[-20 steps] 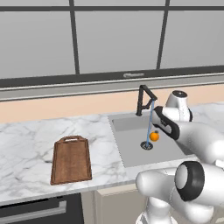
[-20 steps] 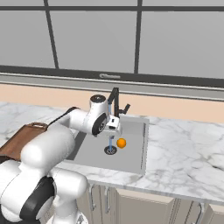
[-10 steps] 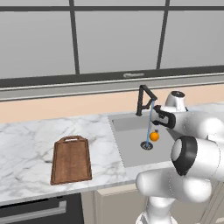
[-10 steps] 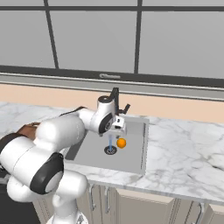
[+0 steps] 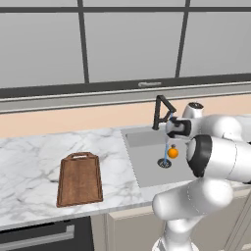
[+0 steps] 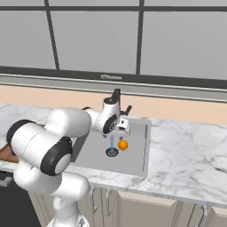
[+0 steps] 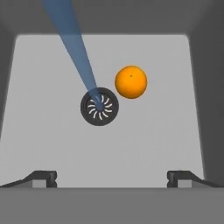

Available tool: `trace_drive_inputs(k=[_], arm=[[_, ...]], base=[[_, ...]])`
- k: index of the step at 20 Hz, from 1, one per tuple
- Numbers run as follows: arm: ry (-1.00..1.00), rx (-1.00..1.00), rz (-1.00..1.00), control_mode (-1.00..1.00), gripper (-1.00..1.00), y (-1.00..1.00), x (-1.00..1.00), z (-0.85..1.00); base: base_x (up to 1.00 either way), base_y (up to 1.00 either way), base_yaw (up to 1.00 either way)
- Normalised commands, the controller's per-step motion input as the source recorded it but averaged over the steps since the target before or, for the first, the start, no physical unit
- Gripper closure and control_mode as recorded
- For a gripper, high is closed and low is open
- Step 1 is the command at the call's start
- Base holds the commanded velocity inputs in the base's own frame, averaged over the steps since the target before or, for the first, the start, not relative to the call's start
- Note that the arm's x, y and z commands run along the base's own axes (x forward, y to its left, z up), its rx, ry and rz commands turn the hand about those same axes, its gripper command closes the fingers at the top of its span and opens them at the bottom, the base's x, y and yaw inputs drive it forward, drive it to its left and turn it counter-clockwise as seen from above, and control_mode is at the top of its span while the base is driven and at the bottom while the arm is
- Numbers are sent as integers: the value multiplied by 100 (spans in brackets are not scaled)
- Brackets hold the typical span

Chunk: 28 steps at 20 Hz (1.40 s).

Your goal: Pick the orange from the sink and place it on the cutting board to airdry. Then turn off the sink faucet.

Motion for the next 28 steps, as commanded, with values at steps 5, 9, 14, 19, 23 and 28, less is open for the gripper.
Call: trace_drive_inputs(k=[5,9,14,19,23,28], arm=[[-4,0,1,-100,-100,0,13,-36],[-10,0,2,-100,-100,0,3,-38],[-6,0,0,-100,-100,-7,11,-17],[1,0,0,-100,-100,-12,23,0],[6,0,0,-100,-100,-11,30,0],[8,0,0,-100,-100,-4,21,-10]], base=[[0,0,0],[0,0,0],[0,0,0],[0,0,0],[0,0,0],[0,0,0]])
